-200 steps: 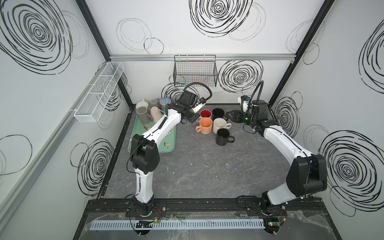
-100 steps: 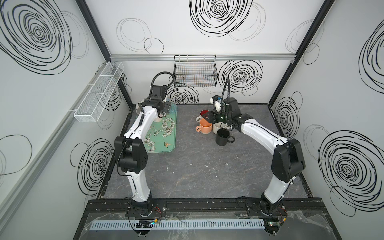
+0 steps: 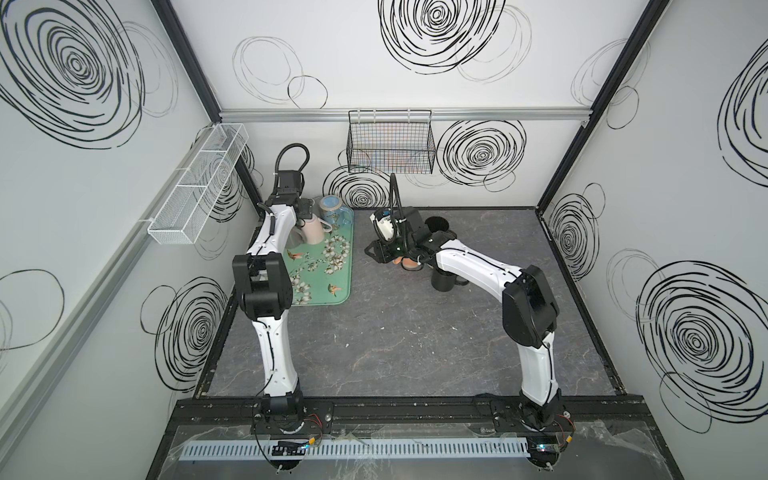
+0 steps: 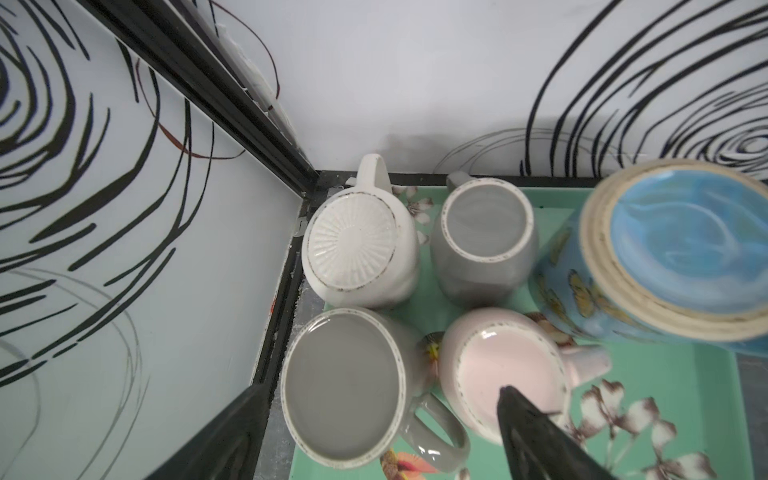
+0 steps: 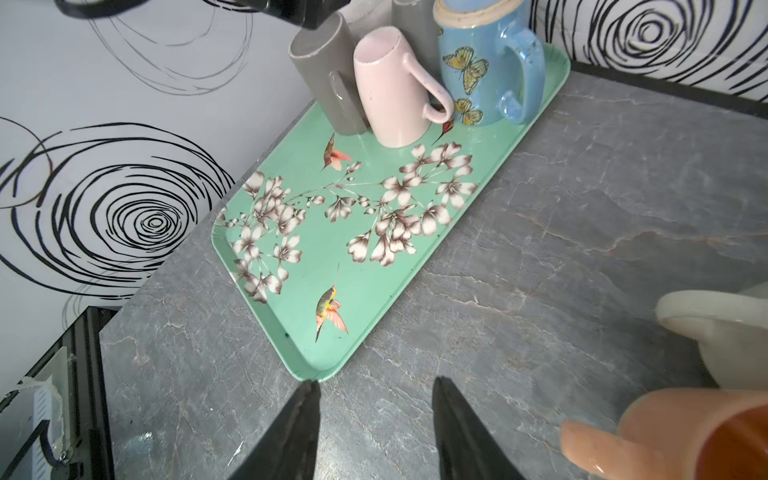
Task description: Turn the mug right side up
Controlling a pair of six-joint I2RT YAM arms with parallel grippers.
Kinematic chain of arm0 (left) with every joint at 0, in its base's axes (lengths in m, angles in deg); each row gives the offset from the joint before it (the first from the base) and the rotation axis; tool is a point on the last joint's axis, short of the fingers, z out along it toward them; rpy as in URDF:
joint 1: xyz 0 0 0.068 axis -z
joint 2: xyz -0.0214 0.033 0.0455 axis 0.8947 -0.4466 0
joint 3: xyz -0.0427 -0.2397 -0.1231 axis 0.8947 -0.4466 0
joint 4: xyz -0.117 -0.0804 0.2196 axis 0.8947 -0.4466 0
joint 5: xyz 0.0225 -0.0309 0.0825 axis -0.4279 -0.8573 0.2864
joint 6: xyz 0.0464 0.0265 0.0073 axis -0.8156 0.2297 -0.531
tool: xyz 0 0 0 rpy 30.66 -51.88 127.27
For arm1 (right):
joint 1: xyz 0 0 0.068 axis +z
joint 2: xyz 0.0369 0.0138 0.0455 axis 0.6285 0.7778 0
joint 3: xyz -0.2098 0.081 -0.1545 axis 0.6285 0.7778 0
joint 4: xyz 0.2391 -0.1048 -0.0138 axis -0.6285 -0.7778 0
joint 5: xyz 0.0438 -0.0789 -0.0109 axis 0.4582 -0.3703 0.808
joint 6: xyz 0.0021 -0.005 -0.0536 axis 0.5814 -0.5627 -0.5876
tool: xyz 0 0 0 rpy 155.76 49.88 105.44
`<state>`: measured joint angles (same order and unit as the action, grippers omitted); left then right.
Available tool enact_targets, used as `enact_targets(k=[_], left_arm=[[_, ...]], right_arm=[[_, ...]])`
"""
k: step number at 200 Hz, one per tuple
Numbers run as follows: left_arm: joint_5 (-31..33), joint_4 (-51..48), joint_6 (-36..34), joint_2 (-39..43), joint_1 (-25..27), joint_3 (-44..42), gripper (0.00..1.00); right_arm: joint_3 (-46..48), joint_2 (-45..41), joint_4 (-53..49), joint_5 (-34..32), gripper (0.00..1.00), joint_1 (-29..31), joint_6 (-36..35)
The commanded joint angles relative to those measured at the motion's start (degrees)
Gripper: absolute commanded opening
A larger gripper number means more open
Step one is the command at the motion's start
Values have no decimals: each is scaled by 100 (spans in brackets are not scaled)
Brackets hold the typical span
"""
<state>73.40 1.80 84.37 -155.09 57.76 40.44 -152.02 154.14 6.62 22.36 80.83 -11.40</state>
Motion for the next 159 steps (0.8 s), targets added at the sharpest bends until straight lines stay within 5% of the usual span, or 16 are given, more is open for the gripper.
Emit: enact_targets(k=[1,67,159], left_arm=[[-192,-41,321,-272,-149,414,90],[-1160,-88,932,-1052,-518,1162,89],[-1019,-542,1265,-943,-589,905,72]], right_arm=[[-301,159,-107,-7,48,60,-73],[-493,475,-113,189,47,126,-27],[-336,400,-124,321,47,109,-34]])
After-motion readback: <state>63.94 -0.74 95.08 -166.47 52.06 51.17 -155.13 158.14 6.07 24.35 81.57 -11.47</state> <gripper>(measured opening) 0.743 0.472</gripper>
